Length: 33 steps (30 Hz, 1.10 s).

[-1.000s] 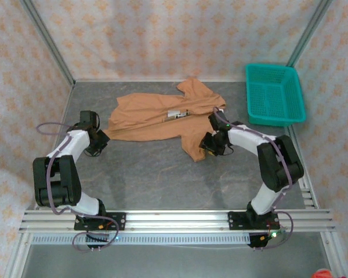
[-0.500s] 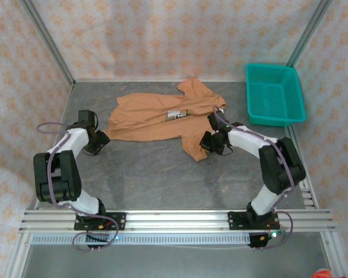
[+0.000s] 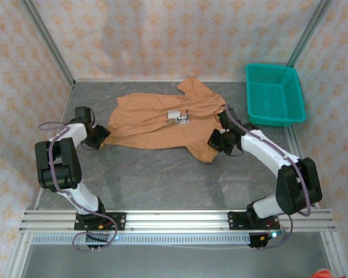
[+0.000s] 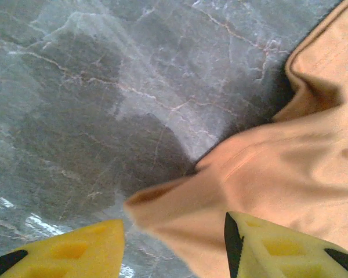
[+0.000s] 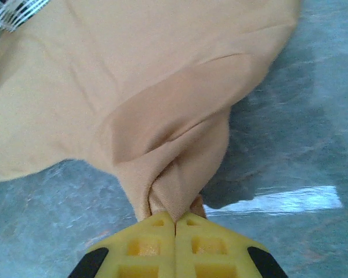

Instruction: Fold the inside-out t-shirt

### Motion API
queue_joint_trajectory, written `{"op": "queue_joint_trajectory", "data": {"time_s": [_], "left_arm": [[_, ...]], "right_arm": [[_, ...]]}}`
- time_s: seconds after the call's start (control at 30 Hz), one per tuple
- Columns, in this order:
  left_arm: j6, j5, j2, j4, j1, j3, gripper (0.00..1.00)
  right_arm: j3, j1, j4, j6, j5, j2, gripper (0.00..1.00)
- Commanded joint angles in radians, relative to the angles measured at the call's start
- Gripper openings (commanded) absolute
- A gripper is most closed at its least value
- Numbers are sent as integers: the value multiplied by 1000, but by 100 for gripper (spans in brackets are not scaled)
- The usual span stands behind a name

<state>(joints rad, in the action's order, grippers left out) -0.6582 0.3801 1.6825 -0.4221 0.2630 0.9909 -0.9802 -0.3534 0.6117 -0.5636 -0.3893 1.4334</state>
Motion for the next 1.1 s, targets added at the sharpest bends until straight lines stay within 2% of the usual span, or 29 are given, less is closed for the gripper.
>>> {"op": "queue_joint_trajectory", "data": {"time_s": [0.0,0.1,0.2,0.33,0.57,0.73,1.07], "left_arm": [[8,-11,-47,-38,11,25,51],[27,-52,-103,-111,24,17,51],[29,-82,-173,-156,24,-16,50],[34,-55,-254,-172,16,-92,49],[43,-58,-332,-188,-96,-240,50],[19,-48,-293,-108,-112,-298,51],[-36,-39,-175,8,-136,-271,50]], "right_arm": [[28,83,91,53,37,-63,0],[41,129,90,63,22,-97,0],[39,130,82,60,-9,-80,0],[43,129,53,47,-41,-54,0],[32,131,39,44,-47,-43,0],[31,130,28,41,-64,-38,0],[52,129,29,40,-90,-59,0]]}}
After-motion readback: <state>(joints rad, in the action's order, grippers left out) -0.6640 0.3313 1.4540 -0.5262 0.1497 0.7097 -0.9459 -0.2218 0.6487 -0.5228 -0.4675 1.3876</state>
